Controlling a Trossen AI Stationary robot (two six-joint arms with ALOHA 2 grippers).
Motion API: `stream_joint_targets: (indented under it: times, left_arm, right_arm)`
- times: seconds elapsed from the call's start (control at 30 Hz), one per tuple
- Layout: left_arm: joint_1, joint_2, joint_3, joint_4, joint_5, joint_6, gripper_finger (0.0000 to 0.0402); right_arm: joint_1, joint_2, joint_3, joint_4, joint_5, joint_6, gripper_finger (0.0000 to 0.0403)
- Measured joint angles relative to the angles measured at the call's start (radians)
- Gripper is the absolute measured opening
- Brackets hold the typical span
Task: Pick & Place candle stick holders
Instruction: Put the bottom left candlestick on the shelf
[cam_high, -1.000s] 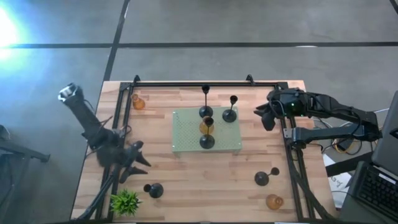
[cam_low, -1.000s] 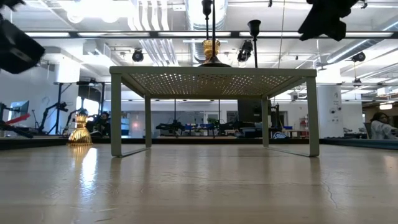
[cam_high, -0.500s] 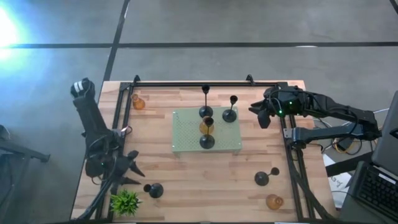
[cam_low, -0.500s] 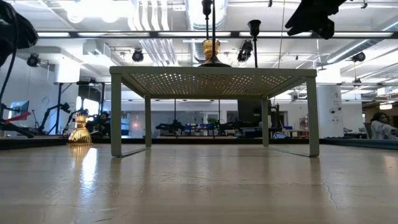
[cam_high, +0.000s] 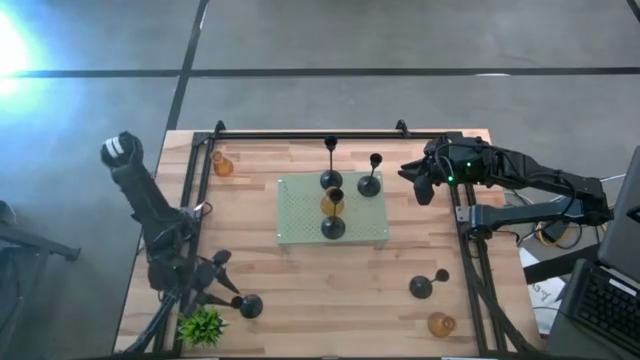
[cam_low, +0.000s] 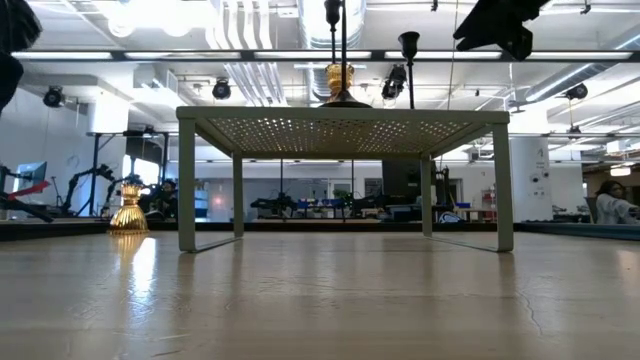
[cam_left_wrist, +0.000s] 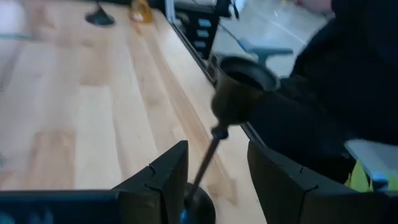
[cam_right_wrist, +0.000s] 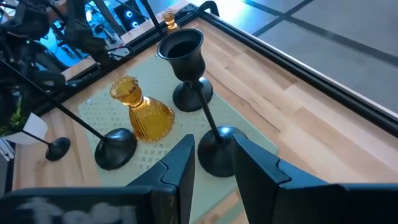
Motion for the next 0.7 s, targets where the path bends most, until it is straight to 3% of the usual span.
stream_joint_targets:
  times: [0.43,0.7]
  left_arm:
    - [0.132,0.149,0.033,0.121,0.174,0.041,0.0170]
    - [0.160,0.179,0.033,0.132,0.197,0.043,0.0167]
  right_arm:
    - [0.000,0.000,0.000,0.000,0.000,-0.010,0.0098]
    - [0.000,-0.001,0.000,0.000,0.000,-0.010,0.0098]
